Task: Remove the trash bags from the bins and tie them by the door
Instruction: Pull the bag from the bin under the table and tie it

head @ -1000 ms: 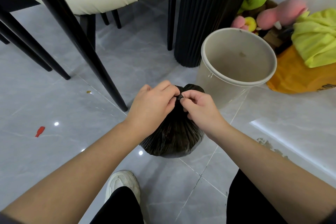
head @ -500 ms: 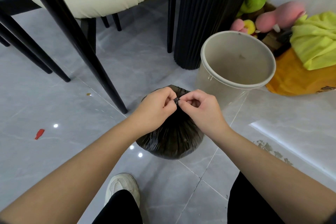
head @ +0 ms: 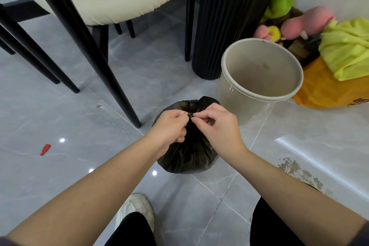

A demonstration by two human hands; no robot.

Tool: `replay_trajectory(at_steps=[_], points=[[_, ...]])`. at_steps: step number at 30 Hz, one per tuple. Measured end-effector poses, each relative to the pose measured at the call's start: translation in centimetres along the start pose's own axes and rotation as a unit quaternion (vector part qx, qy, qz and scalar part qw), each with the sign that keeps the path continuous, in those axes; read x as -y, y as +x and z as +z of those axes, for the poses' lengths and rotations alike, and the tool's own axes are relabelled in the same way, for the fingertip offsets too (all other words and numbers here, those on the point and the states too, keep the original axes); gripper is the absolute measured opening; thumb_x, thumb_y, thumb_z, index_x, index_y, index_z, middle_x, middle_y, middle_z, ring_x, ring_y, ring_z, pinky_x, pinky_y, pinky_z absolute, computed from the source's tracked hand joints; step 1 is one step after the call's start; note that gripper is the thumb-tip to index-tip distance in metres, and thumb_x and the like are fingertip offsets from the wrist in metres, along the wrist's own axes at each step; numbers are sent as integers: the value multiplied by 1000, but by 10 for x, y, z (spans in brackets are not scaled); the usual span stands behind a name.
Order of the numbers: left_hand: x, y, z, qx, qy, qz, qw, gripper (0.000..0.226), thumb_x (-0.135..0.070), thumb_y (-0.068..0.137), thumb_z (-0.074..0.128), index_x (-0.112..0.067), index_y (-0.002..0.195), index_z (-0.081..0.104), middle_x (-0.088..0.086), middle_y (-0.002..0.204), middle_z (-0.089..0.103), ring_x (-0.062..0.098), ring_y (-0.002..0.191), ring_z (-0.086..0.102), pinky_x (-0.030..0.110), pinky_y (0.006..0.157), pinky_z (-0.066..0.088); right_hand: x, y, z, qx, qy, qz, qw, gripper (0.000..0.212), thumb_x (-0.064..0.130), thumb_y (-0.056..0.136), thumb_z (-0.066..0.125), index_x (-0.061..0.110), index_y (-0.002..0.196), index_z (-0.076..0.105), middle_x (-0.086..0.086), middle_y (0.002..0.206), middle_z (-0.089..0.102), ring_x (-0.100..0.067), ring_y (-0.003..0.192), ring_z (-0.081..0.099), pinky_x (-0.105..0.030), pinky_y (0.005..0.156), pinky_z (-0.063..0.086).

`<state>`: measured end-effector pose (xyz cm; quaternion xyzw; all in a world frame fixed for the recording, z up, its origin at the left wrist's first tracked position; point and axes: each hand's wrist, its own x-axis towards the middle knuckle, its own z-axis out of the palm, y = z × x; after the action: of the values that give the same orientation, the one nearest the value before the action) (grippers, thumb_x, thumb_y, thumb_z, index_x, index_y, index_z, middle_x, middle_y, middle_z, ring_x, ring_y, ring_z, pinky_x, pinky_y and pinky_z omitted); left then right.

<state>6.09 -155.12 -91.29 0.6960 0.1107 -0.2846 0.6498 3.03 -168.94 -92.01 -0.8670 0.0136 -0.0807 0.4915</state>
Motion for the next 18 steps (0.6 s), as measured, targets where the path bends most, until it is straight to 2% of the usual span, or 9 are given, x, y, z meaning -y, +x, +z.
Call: replay_trajectory(at_steps=[4, 6, 11, 18], points=[[-3, 5, 2, -1, 3, -13, 1000, 30, -5, 92, 41, -16, 65, 46, -4, 54, 30, 8, 41, 24, 19, 38, 23, -5, 4, 1, -19, -39, -4, 999, 1, 16, 77, 76, 16, 76, 75, 5, 72, 61, -11, 63, 58, -36, 63, 52], [-3, 6, 4, -2, 6, -13, 1000, 32, -5, 93, 41, -16, 64, 48, -4, 53, 30, 7, 40, 24, 19, 38, 24, -7, 5, 3, -24, -66, -8, 998, 3, 19, 76, 76, 17, 75, 75, 5, 72, 61, -12, 63, 59, -40, 61, 52], [1, 9, 9, -22, 27, -1, 999, 17, -2, 92, 42, -8, 83, 55, 0, 55, 30, 10, 41, 24, 22, 39, 22, -5, 7, 2, -22, -137, 25, 990, 9, 26, 76, 73, 23, 68, 70, 12, 66, 51, -8, 62, 54, -33, 58, 50], [6, 8, 12, -38, 35, 40, 998, 18, 3, 90, 41, -7, 89, 57, 2, 56, 31, 9, 37, 25, 21, 39, 21, -7, 6, 3, -1, -160, 49, 986, 4, 29, 76, 71, 26, 74, 69, 12, 76, 56, -5, 66, 53, -29, 62, 50]])
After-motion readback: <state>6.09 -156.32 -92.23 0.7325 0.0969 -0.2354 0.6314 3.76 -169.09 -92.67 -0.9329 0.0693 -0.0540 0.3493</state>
